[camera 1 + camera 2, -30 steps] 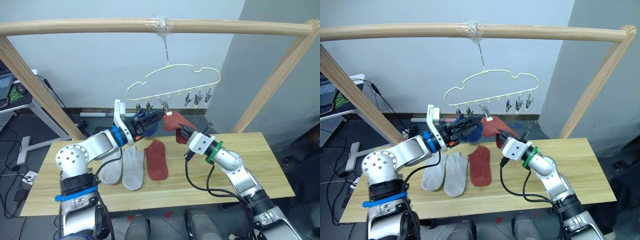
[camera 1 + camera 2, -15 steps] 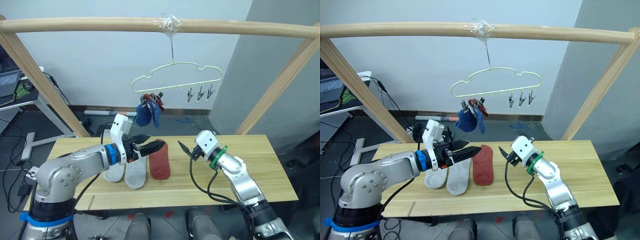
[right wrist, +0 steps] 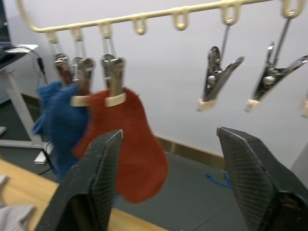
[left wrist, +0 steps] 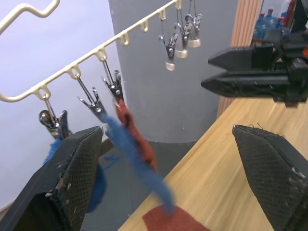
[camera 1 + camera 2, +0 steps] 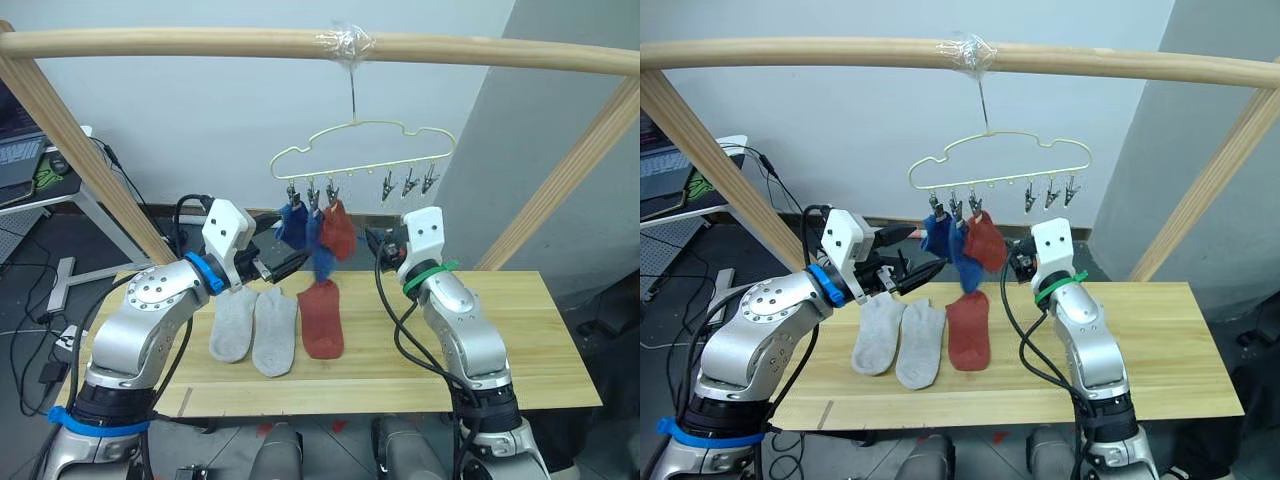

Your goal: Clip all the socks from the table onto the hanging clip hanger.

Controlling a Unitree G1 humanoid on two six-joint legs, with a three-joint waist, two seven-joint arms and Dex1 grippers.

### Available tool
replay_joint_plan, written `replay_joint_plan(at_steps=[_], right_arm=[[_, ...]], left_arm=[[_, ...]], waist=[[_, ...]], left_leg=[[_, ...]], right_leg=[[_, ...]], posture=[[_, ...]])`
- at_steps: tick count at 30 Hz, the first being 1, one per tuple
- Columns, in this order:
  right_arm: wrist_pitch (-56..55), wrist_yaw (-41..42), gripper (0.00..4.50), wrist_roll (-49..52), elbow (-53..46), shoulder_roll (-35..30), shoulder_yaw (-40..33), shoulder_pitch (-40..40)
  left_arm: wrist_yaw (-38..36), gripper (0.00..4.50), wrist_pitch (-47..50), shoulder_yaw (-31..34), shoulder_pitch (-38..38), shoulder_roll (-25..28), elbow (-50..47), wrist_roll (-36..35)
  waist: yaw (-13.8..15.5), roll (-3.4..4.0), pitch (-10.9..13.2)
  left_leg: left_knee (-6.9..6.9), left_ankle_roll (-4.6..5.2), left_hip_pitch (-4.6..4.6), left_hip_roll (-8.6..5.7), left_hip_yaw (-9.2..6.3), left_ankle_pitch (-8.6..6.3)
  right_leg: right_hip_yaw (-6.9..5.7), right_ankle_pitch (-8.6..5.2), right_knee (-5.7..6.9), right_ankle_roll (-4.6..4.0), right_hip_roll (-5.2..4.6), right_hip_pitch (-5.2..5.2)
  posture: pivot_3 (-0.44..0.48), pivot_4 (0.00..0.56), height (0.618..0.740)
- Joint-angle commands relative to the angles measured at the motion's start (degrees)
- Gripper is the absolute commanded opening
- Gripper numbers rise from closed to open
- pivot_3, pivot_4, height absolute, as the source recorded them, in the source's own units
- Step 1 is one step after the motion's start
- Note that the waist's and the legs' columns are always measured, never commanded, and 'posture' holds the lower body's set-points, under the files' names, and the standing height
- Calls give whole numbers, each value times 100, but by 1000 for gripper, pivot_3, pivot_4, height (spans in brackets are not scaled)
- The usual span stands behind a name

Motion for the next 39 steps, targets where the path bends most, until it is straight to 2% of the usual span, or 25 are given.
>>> replay_joint_plan(at_steps=[1,2,11,14,16,23,30,39], right_arm=[[-141,-208,3260,139,97,129,-171,-239],[-148,-267,2881,149,178,184,-197,-307],[-211,-462,2881,233,623,375,-287,-650],[-282,-499,2279,272,794,378,-301,-778],[-319,-511,1593,270,888,364,-286,-858],[-374,-607,1593,299,1294,349,-370,-1189],[-332,-1050,1593,449,1985,496,-797,-1755],[-549,-977,1593,516,2320,568,-679,-2054]], left_arm=[[-109,4500,-159,-46,-144,-86,-119,119],[-101,4500,-148,-51,-165,-121,-111,142],[-81,4500,-18,21,-224,-234,-219,175],[-32,4500,17,26,-224,-271,-236,176],[-1,4500,54,20,-187,-300,-292,162],[-10,4500,110,64,-166,-309,-382,153],[10,4500,170,71,-198,-344,-401,129],[-9,4500,217,110,-167,-356,-410,126]], waist=[[-2,0,0],[-3,0,0],[-6,0,0],[-5,0,0],[-5,0,0],[-4,0,0],[-3,1,0],[-3,1,0]], left_leg=[[-2,0,1,0,0,0],[-2,0,1,0,0,0],[-1,1,5,0,-1,0],[-1,1,5,0,-1,1],[-1,1,5,0,-2,1],[-1,1,6,0,-2,1],[1,2,7,0,-3,1],[-1,2,7,0,-4,1]], right_leg=[[0,-1,1,-1,0,0],[0,-1,1,-1,0,0],[0,0,7,0,1,0],[0,0,7,0,1,1],[-1,0,8,0,1,1],[-1,1,12,1,2,1],[-2,2,14,2,2,3],[-2,13,13,20,2,2]], posture=[[54,144,740],[54,144,740],[70,141,740],[70,141,740],[75,140,740],[81,137,740],[88,134,740],[92,138,740]])
